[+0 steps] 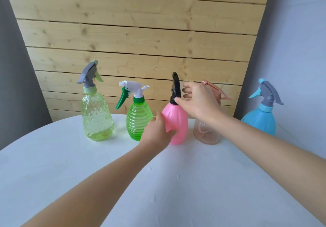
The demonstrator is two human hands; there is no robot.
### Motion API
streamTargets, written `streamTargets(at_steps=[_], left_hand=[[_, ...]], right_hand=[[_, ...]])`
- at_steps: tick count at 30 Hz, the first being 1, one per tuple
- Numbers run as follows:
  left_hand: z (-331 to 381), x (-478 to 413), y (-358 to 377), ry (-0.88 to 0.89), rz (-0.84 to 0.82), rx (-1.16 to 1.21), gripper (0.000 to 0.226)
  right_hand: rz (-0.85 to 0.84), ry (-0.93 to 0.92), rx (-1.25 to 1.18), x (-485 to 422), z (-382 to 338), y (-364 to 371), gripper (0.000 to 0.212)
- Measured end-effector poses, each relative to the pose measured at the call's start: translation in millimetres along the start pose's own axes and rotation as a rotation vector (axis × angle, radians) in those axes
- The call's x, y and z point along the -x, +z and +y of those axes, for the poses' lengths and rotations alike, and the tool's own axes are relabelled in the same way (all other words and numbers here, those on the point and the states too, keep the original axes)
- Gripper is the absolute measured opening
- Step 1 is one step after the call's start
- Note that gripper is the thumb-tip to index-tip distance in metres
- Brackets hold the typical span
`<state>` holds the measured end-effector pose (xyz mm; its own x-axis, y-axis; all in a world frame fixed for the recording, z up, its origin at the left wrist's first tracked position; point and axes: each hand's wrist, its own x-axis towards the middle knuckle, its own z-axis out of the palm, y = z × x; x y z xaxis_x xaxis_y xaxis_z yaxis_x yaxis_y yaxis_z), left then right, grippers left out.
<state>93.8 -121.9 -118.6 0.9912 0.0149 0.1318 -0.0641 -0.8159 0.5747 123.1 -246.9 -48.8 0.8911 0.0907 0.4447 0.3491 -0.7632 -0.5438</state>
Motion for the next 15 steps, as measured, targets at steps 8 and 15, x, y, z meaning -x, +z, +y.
streamTargets(at_steps=[8, 15], left_hand=[[11, 18, -11, 0.144, 0.129, -0.123, 0.070], [21, 23, 1, 0.152, 0.100, -0.173, 0.077]], right_hand=[[0.040, -0.107, 0.168, 13, 14, -68, 0.048], [-0.080, 0.095, 0.304, 1, 49, -63, 0.037]])
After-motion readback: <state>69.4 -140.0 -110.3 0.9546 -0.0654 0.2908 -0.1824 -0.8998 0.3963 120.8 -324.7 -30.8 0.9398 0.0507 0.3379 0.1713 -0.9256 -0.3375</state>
